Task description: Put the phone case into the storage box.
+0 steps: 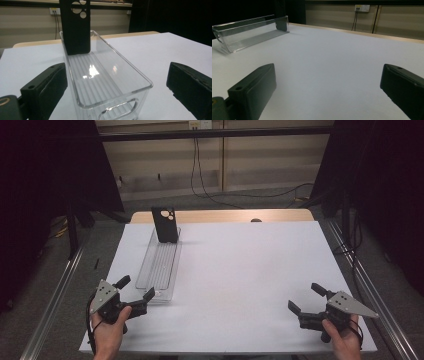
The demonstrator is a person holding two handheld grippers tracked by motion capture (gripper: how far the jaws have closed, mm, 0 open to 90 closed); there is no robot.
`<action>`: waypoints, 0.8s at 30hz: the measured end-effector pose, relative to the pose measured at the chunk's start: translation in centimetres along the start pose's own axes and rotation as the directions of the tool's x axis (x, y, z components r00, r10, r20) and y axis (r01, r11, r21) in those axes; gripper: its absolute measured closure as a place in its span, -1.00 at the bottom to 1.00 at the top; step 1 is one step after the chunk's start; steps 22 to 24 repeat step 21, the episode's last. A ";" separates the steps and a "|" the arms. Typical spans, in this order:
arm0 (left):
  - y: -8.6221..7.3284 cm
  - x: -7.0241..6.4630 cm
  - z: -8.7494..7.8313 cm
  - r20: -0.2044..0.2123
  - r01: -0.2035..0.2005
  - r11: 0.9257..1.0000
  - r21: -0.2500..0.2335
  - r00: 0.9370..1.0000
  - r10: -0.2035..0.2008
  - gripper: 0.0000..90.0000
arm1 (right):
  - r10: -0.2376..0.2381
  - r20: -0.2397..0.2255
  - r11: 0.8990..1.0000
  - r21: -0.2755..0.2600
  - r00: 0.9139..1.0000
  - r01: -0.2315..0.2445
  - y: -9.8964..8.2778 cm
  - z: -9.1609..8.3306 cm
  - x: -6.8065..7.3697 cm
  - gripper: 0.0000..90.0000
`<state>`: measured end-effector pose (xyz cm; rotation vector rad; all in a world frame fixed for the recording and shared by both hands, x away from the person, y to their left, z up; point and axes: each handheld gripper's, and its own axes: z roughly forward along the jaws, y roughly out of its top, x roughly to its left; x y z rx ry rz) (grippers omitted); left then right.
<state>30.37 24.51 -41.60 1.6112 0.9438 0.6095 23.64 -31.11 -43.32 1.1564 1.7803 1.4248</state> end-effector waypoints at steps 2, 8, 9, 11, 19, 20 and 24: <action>-0.2 -0.1 -0.3 -0.004 -0.003 1.000 0.004 1.000 0.003 -0.93 | 0.000 0.000 1.000 0.001 1.000 0.000 0.0 0.0 0.0 -1.00; -0.8 -0.1 -1.1 0.003 0.006 1.000 0.012 1.000 -0.006 -0.93 | -0.003 -0.001 1.000 0.003 1.000 0.003 -0.1 0.0 0.1 -1.00; -0.9 -0.1 -1.2 0.011 0.009 1.000 0.012 1.000 -0.009 -0.93 | -0.002 -0.001 1.000 0.003 1.000 0.002 -0.1 0.0 0.1 -1.00; -1.0 -0.2 -1.4 0.004 -0.004 1.000 0.007 1.000 0.004 -0.93 | -0.003 -0.003 1.000 0.006 1.000 0.003 -0.2 0.0 0.2 -1.00; -0.8 -0.6 -1.0 0.025 -0.033 0.999 0.000 0.999 0.033 -0.93 | 0.000 0.004 1.000 0.014 1.000 0.000 -0.4 -0.1 0.0 -1.00; -0.8 -0.7 -1.0 0.026 -0.034 0.999 0.002 0.999 0.034 -0.93 | 0.000 0.006 1.000 0.015 1.000 0.000 -0.4 -0.1 0.0 -1.00; -0.8 -0.6 -0.9 0.026 -0.032 0.999 0.001 0.999 0.032 -0.93 | 0.001 0.007 1.000 0.018 1.000 -0.001 -0.5 -0.1 0.0 -1.00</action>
